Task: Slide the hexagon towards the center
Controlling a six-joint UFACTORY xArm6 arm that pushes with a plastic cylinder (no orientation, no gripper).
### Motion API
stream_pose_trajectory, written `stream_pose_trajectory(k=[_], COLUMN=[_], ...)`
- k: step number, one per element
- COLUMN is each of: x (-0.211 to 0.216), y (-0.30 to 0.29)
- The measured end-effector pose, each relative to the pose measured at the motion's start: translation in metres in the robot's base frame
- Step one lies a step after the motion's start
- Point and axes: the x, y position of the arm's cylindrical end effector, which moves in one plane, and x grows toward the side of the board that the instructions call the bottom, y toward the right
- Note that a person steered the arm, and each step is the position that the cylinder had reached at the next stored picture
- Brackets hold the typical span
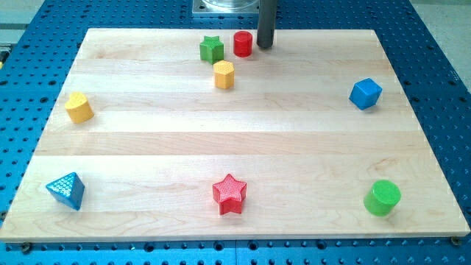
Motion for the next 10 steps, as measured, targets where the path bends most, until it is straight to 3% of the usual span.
stream_pose_trajectory(k=[2, 3, 4, 5, 7, 8, 10], x=[0.008, 0.038, 0.074, 0.08, 0.099, 0.103, 0.122], y=[-0.029, 0.026, 0.035, -0.013, -0.18, -0.179, -0.121])
